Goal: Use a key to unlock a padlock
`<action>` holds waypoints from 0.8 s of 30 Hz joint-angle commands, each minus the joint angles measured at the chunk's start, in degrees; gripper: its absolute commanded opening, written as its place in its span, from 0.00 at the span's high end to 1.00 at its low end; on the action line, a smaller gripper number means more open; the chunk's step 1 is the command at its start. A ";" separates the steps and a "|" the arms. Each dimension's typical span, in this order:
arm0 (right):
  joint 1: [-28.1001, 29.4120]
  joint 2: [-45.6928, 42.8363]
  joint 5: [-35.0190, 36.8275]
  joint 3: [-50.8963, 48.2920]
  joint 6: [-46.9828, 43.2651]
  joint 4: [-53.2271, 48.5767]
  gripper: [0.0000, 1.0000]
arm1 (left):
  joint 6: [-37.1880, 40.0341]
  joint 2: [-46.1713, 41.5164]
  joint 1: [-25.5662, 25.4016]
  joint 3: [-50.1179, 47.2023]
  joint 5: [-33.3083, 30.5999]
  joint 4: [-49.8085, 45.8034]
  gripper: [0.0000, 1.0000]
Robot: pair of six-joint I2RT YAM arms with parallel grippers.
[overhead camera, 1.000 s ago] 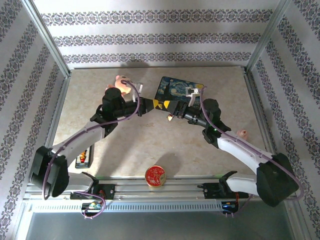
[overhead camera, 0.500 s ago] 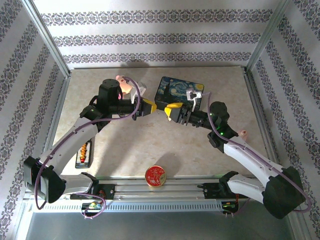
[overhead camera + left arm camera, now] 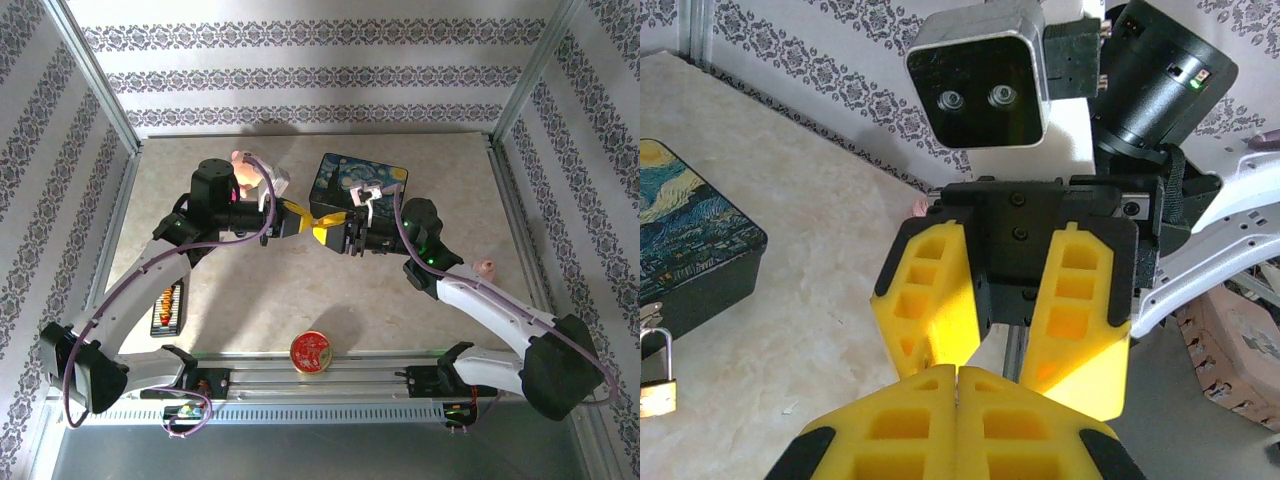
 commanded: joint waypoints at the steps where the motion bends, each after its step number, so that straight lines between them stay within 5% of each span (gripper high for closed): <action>1: 1.08 0.72 -2.08 1.66 -1.33 2.03 0.66 | -1.10 -0.81 0.13 -0.58 1.29 2.91 1.00; 9: 1.35 0.55 -1.68 1.42 -1.74 1.98 0.71 | -2.37 -1.06 0.07 -1.12 0.14 4.64 1.00; 24: 1.08 -0.33 -0.73 0.38 -2.12 1.94 1.00 | -3.17 -1.91 0.19 -1.76 -2.19 5.61 1.00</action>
